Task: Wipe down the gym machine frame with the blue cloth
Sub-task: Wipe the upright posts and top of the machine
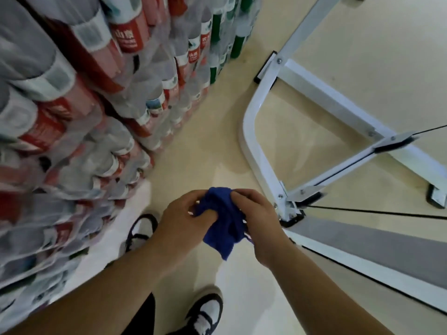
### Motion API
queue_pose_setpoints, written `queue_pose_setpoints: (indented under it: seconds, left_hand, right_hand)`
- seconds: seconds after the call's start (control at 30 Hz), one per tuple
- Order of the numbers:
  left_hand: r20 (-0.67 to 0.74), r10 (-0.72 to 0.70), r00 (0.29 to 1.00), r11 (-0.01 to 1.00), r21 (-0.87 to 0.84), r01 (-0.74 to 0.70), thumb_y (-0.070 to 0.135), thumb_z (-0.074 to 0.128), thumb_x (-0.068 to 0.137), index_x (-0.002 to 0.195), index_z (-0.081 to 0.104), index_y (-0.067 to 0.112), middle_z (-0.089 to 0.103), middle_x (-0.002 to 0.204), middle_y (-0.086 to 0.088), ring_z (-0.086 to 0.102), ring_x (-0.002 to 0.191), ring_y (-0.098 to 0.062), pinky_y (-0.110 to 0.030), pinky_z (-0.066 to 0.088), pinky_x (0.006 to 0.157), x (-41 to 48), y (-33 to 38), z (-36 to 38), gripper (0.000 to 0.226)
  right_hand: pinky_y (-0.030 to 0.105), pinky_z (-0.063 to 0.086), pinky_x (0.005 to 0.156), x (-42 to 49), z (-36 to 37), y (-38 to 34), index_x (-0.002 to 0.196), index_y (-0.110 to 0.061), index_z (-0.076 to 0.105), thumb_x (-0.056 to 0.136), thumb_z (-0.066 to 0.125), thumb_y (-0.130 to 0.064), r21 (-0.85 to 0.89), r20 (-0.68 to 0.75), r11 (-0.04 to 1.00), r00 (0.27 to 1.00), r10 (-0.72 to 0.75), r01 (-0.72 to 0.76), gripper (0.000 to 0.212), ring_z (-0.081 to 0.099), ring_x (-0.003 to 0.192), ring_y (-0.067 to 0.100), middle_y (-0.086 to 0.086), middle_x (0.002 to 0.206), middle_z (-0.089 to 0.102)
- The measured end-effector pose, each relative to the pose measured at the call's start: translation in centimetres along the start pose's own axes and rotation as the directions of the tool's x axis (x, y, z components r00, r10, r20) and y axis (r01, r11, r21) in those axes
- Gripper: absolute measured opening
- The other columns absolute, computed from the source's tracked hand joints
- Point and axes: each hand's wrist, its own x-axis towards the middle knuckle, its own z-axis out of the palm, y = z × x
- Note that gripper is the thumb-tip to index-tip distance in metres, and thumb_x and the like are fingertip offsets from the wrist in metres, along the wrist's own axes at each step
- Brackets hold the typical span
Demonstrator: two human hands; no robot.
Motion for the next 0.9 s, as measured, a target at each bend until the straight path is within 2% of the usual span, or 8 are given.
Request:
queue_pose_setpoints:
  seconds: [0.13, 0.23, 0.37, 0.47, 0.53, 0.63, 0.73, 0.9]
  left_hand:
    - [-0.014, 0.020, 1.000, 1.000, -0.020, -0.020, 0.004, 0.062, 0.088, 0.103, 0.070, 0.037, 0.070, 0.088, 0.021, 0.067, 0.080, 0.002, -0.008, 0.049, 0.061, -6.0, 0.7, -0.3, 0.037]
    - [-0.026, 0.071, 0.997, 0.997, -0.007, -0.071, 0.001, 0.063, 0.088, 0.103, 0.070, 0.032, 0.071, 0.088, 0.019, 0.066, 0.080, 0.003, -0.007, 0.048, 0.063, -10.2, 1.4, -1.0, 0.035]
    - [0.005, 0.149, 0.989, 0.988, 0.035, -0.149, 0.005, 0.069, 0.088, 0.107, 0.066, 0.036, 0.071, 0.091, 0.017, 0.068, 0.083, -0.001, -0.011, 0.052, 0.068, -16.3, 2.4, -3.1, 0.037]
    - [0.009, 0.160, 0.987, 0.984, 0.079, -0.160, 0.008, 0.075, 0.085, 0.121, 0.055, 0.035, 0.069, 0.088, 0.011, 0.069, 0.080, -0.003, -0.013, 0.053, 0.066, -21.8, 3.5, -4.8, 0.049]
    - [0.053, 0.175, 0.983, 0.978, 0.103, -0.180, 0.005, 0.075, 0.084, 0.125, 0.053, 0.034, 0.068, 0.089, 0.011, 0.069, 0.079, -0.001, -0.013, 0.053, 0.064, -26.0, 4.6, -5.5, 0.056]
    - [0.159, 0.212, 0.964, 0.960, 0.151, -0.236, -0.002, 0.071, 0.084, 0.111, 0.065, 0.033, 0.071, 0.092, 0.021, 0.069, 0.084, 0.002, -0.012, 0.052, 0.066, -32.4, 5.9, -5.4, 0.045]
    - [0.272, 0.204, 0.940, 0.943, 0.203, -0.263, 0.001, 0.071, 0.085, 0.107, 0.068, 0.034, 0.072, 0.093, 0.023, 0.070, 0.086, 0.000, -0.013, 0.053, 0.067, -38.7, 6.6, -3.8, 0.040]
    - [0.451, 0.174, 0.875, 0.899, 0.291, -0.328, 0.006, 0.075, 0.084, 0.106, 0.069, 0.036, 0.073, 0.095, 0.020, 0.070, 0.089, -0.001, -0.017, 0.054, 0.075, -47.6, 6.8, 0.5, 0.038]
  right_hand:
    - [0.044, 0.059, 0.079, -5.1, -0.2, 0.1, 0.098, -0.018, 0.073, 0.096, 0.063, -0.030, -0.013, -0.047, 1.000, 0.999, 0.008, -0.009, 0.015, 0.073, 0.097, 0.030, 0.004, 0.095, 0.076]
    - [0.039, 0.058, 0.075, -9.1, 0.5, -0.3, 0.099, -0.018, 0.073, 0.098, 0.063, -0.035, -0.031, -0.031, 1.000, 1.000, 0.002, -0.003, 0.020, 0.073, 0.093, 0.025, 0.003, 0.094, 0.076]
    - [0.024, 0.056, 0.068, -16.7, 2.1, -1.4, 0.097, -0.023, 0.075, 0.098, 0.064, -0.042, -0.158, -0.003, 0.969, 0.981, -0.193, 0.190, 0.021, 0.072, 0.084, 0.010, -0.006, 0.090, 0.076]
    - [0.023, 0.058, 0.071, -23.9, 3.1, -1.8, 0.100, -0.030, 0.076, 0.097, 0.066, -0.038, -0.298, -0.017, 0.904, 0.945, -0.326, 0.307, 0.013, 0.071, 0.083, 0.006, -0.013, 0.091, 0.075]
    - [0.019, 0.056, 0.068, -29.0, 3.2, -1.5, 0.102, -0.032, 0.077, 0.097, 0.066, -0.036, -0.328, -0.044, 0.890, 0.936, -0.349, 0.316, 0.012, 0.070, 0.082, 0.003, -0.015, 0.089, 0.075]
    - [0.015, 0.053, 0.062, -36.4, 2.6, -0.5, 0.101, -0.030, 0.076, 0.099, 0.064, -0.032, -0.291, -0.116, 0.918, 0.942, -0.315, 0.271, 0.012, 0.070, 0.079, 0.002, -0.012, 0.088, 0.076]
    - [0.023, 0.057, 0.074, -43.6, 0.9, 1.2, 0.100, -0.032, 0.074, 0.100, 0.060, -0.032, -0.235, -0.190, 0.948, 0.947, -0.260, 0.214, 0.014, 0.069, 0.084, 0.003, -0.013, 0.091, 0.075]
    - [0.012, 0.050, 0.068, -55.1, -3.9, 4.8, 0.099, -0.030, 0.073, 0.100, 0.061, -0.035, -0.259, -0.310, 0.942, 0.905, -0.290, 0.213, 0.013, 0.066, 0.081, 0.000, -0.014, 0.088, 0.074]
